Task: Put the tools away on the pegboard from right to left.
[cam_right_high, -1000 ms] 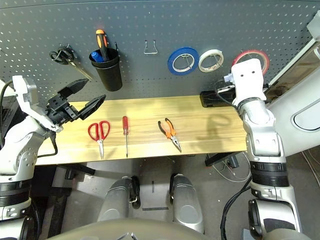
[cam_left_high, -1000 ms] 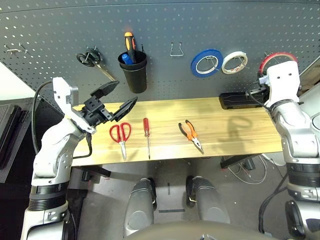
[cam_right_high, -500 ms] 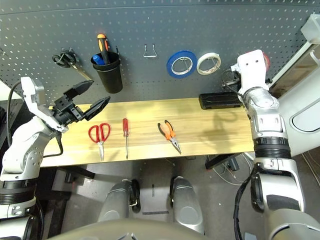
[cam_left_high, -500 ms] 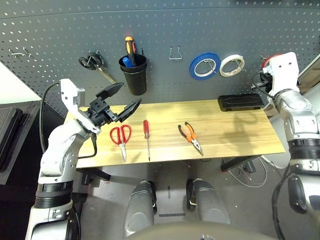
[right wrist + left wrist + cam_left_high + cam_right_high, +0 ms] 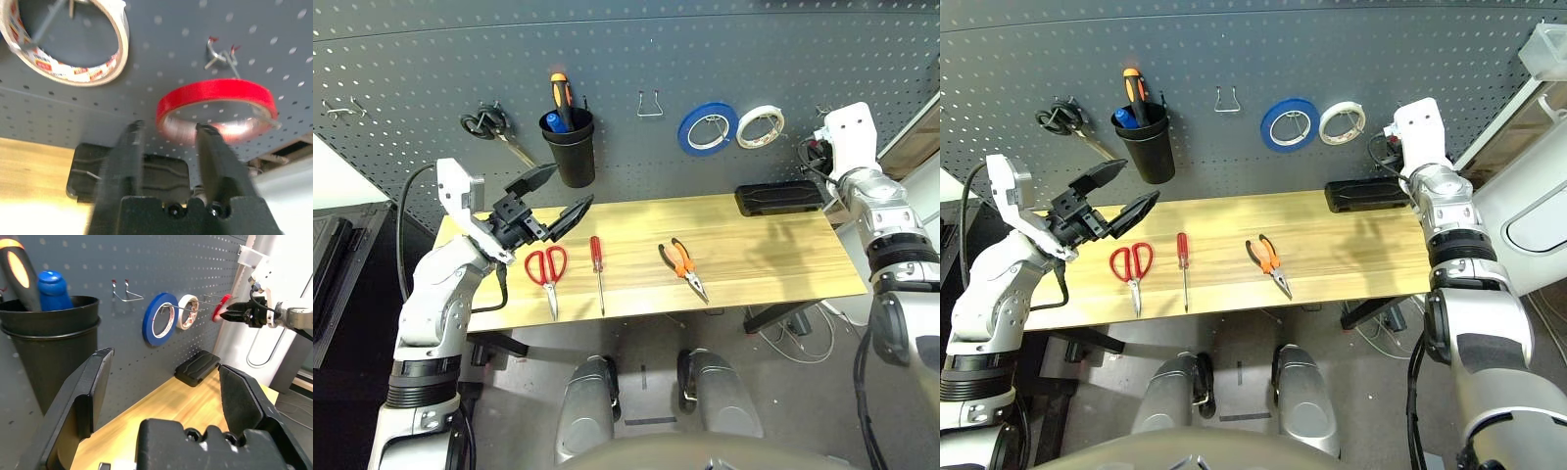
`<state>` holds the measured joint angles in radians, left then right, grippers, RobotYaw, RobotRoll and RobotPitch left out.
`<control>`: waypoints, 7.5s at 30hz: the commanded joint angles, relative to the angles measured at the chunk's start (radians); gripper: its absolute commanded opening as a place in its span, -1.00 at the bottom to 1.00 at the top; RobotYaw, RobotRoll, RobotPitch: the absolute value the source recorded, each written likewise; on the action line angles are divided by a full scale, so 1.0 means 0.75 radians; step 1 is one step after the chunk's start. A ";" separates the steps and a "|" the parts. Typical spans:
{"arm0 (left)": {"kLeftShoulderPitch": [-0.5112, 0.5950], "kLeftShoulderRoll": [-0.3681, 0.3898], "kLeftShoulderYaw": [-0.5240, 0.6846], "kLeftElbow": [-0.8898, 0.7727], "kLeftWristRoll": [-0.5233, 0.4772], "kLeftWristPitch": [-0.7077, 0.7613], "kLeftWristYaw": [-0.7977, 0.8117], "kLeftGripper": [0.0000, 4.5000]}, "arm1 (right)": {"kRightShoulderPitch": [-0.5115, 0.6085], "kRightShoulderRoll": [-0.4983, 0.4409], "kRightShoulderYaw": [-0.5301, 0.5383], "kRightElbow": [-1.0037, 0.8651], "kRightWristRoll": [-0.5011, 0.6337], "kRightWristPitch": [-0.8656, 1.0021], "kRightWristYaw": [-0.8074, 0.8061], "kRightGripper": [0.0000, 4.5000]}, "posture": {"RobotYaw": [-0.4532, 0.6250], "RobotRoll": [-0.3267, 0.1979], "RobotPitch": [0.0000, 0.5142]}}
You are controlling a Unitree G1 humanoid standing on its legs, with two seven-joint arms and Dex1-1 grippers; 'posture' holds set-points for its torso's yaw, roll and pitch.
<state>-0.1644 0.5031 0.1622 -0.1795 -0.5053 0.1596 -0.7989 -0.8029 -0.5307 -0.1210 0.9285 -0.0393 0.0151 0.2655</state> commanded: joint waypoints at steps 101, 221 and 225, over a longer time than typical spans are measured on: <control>0.014 0.243 0.204 -0.130 -0.275 0.437 -0.132 1.00 | 0.084 0.464 0.202 -1.447 0.289 1.106 0.186 0.14 | -0.19 0.25 -0.83; -0.122 -0.077 -0.345 0.266 0.317 0.606 0.483 1.00 | 0.479 -0.198 0.460 -1.459 0.513 0.551 1.096 0.99 | -0.30 0.25 -0.70; -0.194 -0.181 -0.351 0.402 0.368 0.619 0.545 1.00 | 0.550 -0.216 0.481 -1.422 0.435 0.421 1.122 0.99 | -0.32 0.25 -0.68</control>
<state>-0.3014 0.3803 -0.0874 0.0839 -0.2533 0.6175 -0.4064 -0.4081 -0.6807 0.2250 -0.1520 0.3111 0.3633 1.0941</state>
